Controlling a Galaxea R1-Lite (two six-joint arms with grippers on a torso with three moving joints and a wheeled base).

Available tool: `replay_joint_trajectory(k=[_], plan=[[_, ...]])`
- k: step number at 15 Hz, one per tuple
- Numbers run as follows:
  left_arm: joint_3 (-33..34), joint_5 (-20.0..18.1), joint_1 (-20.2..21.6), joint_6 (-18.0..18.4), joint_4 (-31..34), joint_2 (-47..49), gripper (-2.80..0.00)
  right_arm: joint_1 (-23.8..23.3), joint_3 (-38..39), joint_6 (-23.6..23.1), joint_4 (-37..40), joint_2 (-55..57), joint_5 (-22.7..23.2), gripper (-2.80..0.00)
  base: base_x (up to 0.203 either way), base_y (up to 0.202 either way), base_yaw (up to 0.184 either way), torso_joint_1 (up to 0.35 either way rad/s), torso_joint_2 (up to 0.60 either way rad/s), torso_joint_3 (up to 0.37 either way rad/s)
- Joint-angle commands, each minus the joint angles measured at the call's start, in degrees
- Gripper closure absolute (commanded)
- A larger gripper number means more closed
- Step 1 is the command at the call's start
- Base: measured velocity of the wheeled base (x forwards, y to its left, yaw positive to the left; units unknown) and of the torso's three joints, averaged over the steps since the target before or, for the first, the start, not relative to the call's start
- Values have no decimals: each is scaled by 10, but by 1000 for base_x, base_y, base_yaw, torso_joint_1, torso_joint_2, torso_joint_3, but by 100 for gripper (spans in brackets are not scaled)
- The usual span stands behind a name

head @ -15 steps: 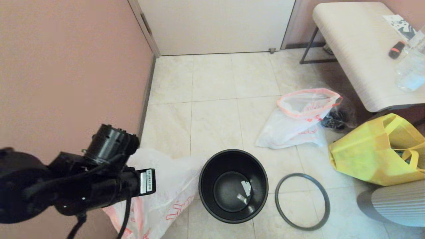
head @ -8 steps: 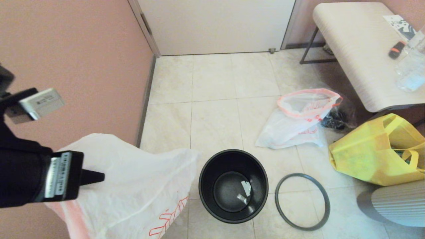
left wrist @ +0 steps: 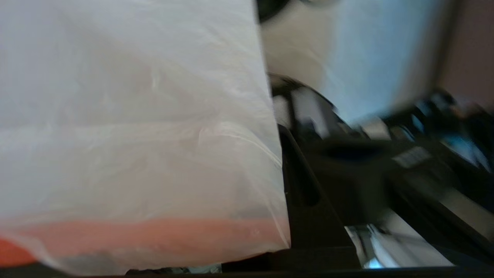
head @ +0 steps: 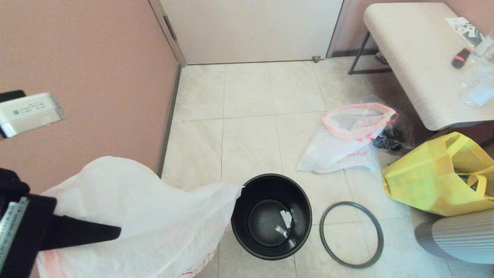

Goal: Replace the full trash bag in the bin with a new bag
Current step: Put the new garbage bag on the trash can

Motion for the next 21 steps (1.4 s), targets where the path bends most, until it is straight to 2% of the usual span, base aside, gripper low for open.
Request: replay_joint_trajectory(k=[1,4,9,13,16,17,18,19,21], plan=[[-32,-12,-14,5,4,36,0,0,0,0,0,0,1,0,0,0,0,0,0,0],[-84,-15,-29,16,3,89,0,0,0,0,0,0,0,0,0,0,0,0,0,0],[-170,-15,-37,13,8,167,0,0,0,0,0,0,0,0,0,0,0,0,0,0],[-241,-16,-75,-7,82,168,0,0,0,0,0,0,0,0,0,0,0,0,0,0],[-270,-14,-94,-3,109,165,0,0,0,0,0,0,0,0,0,0,0,0,0,0],[-267,-14,-106,4,123,161,0,0,0,0,0,0,0,0,0,0,0,0,0,0],[-267,-16,-110,26,139,159,0,0,0,0,0,0,0,0,0,0,0,0,0,0],[-268,-19,-110,45,137,156,0,0,0,0,0,0,0,0,0,0,0,0,0,0],[-269,-29,-111,51,110,148,0,0,0,0,0,0,0,0,0,0,0,0,0,0]])
